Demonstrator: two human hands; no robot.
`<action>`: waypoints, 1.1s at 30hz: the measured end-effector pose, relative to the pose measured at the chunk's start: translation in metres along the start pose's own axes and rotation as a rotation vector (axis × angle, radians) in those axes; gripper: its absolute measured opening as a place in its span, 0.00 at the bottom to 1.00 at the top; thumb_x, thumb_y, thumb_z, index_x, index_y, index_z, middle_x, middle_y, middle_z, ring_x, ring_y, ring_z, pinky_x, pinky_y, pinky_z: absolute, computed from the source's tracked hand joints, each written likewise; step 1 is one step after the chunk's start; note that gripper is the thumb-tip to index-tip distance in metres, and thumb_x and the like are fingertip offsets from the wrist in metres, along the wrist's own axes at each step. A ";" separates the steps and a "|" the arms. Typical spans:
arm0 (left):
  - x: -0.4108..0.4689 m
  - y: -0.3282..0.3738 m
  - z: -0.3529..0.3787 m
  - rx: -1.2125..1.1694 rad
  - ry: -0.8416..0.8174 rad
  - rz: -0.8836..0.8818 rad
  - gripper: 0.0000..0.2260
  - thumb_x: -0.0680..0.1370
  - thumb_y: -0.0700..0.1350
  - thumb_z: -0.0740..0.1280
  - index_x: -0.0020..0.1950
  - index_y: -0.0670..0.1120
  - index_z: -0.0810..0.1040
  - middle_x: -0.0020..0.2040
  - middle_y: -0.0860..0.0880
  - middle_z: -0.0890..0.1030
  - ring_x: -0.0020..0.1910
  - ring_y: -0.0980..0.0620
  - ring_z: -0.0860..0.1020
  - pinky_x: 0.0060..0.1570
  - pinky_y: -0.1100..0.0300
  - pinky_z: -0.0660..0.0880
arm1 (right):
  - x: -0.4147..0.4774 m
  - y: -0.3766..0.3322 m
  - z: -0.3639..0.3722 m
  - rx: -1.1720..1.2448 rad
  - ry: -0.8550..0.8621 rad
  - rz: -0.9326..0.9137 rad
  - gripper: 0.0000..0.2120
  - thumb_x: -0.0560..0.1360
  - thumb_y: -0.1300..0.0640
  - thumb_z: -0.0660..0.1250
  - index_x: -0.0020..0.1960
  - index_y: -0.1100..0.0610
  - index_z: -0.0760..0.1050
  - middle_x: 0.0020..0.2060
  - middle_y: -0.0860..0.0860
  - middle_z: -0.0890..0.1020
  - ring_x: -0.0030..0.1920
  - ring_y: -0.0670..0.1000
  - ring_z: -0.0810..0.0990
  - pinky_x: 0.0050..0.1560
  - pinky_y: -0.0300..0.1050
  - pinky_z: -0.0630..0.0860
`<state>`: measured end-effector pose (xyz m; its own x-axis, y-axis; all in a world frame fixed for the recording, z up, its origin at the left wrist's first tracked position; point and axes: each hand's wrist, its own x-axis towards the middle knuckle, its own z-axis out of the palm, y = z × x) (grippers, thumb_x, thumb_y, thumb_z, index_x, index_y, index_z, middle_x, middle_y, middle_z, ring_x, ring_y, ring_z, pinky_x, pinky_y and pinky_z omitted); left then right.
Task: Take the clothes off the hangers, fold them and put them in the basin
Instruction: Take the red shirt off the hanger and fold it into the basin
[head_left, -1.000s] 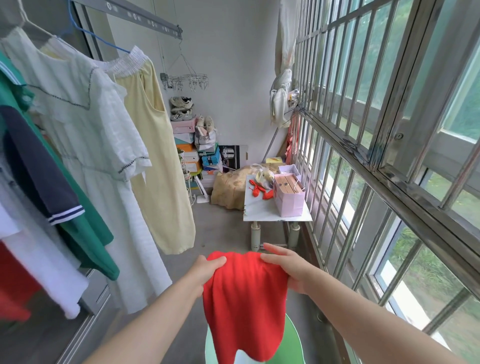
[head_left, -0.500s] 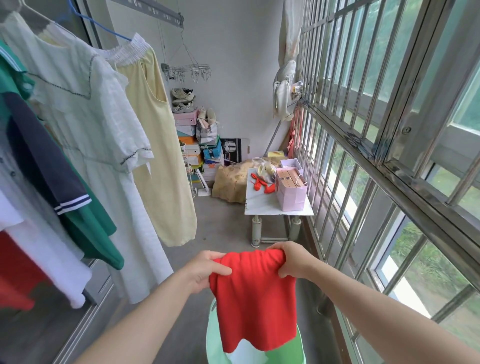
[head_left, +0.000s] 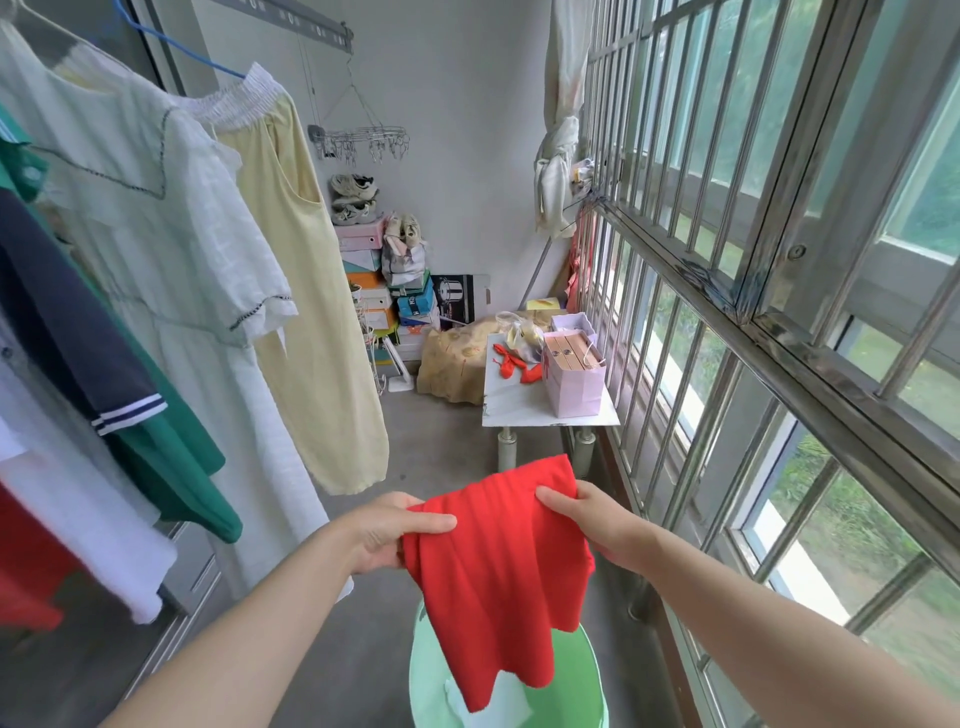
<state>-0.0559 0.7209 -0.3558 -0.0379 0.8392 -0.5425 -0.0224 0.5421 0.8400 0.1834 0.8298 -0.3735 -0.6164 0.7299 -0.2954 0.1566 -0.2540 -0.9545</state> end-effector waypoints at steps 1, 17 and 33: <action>0.000 0.002 0.001 0.043 0.013 -0.008 0.25 0.61 0.46 0.78 0.55 0.39 0.80 0.51 0.41 0.84 0.46 0.47 0.83 0.45 0.54 0.79 | 0.000 0.000 0.003 0.020 0.016 0.031 0.09 0.78 0.56 0.64 0.53 0.59 0.78 0.47 0.55 0.84 0.45 0.51 0.83 0.53 0.46 0.79; -0.002 0.026 0.046 0.761 0.020 0.145 0.18 0.66 0.50 0.78 0.53 0.48 0.78 0.48 0.53 0.83 0.44 0.58 0.81 0.43 0.63 0.78 | 0.000 -0.010 0.014 -0.273 -0.008 0.086 0.19 0.80 0.44 0.58 0.42 0.58 0.77 0.38 0.52 0.81 0.37 0.49 0.80 0.43 0.42 0.77; -0.003 0.041 0.020 0.306 0.062 -0.114 0.32 0.50 0.42 0.79 0.53 0.40 0.79 0.49 0.40 0.84 0.47 0.43 0.82 0.55 0.46 0.78 | -0.006 0.026 -0.010 -0.211 0.086 0.199 0.02 0.77 0.60 0.65 0.46 0.54 0.74 0.41 0.50 0.79 0.33 0.43 0.76 0.34 0.35 0.70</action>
<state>-0.0368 0.7413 -0.3193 -0.1137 0.7733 -0.6237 0.2710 0.6281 0.7294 0.1987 0.8250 -0.3973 -0.4914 0.7325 -0.4711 0.4302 -0.2662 -0.8626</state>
